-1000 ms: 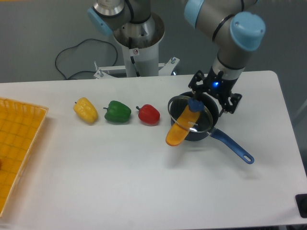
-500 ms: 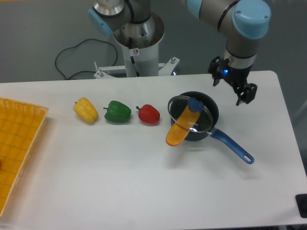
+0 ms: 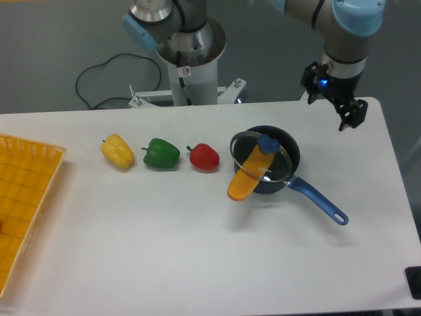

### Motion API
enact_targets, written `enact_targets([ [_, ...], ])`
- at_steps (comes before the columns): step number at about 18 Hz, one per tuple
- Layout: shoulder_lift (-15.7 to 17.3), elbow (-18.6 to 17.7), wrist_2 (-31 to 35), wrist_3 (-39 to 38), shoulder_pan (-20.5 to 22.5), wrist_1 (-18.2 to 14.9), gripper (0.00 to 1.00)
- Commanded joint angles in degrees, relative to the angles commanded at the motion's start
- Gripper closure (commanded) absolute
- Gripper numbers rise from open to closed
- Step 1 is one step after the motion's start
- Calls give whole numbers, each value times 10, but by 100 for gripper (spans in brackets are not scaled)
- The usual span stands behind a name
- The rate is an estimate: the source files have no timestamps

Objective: Close the pot lid

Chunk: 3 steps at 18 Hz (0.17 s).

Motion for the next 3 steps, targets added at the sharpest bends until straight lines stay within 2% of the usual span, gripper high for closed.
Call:
enact_targets([
  [3, 3, -2, 0, 0, 0, 0, 0],
])
